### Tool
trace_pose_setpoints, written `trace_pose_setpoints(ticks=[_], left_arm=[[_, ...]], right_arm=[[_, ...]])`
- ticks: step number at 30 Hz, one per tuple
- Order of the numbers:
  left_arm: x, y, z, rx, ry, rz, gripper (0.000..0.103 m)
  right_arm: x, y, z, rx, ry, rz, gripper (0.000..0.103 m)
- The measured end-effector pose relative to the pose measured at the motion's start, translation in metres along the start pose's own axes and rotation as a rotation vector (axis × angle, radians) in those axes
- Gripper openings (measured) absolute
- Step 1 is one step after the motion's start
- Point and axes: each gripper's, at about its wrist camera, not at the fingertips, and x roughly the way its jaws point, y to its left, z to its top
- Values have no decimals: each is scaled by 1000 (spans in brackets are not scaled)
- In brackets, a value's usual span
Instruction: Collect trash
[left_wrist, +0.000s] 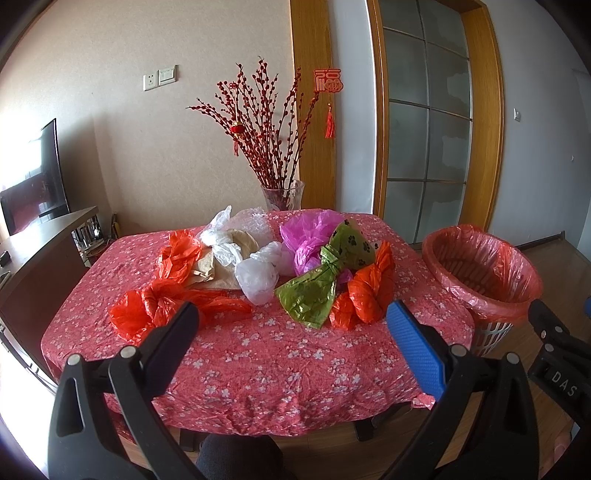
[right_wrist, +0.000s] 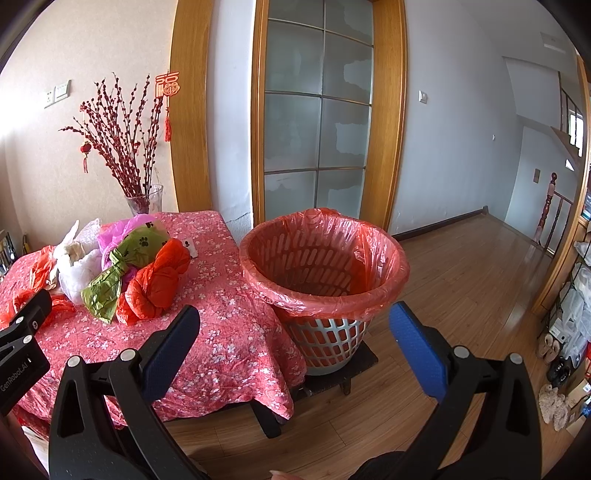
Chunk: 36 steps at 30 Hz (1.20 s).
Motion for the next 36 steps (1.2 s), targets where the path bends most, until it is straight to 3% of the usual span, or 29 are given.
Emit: trace_pose_setpoints(ticks=[10,15,18,22,30,33,36], left_arm=[[21,38,-7,-49,33,118,99],[28,76,-8,-90,41,222,99],[34,96,-8,-121,61,247,99],[43,116,-10,-155,96,241,99],[62,126,-11,-153,125,187,99],[67,126,-9,-150,123,163,99],[72,125,-4,-136,105,110,93]], right_arm=[[20,32,-3,-27,43,91,101],[35,65,7,-61,32,234,101],[48,83,14,-62,33,300,99],[82,106,20,-45,92,349,84],[134,136,13,-40,230,344,71],[148,143,5,-45,291,353,58],[149,141,-3,-37,308,368,55]])
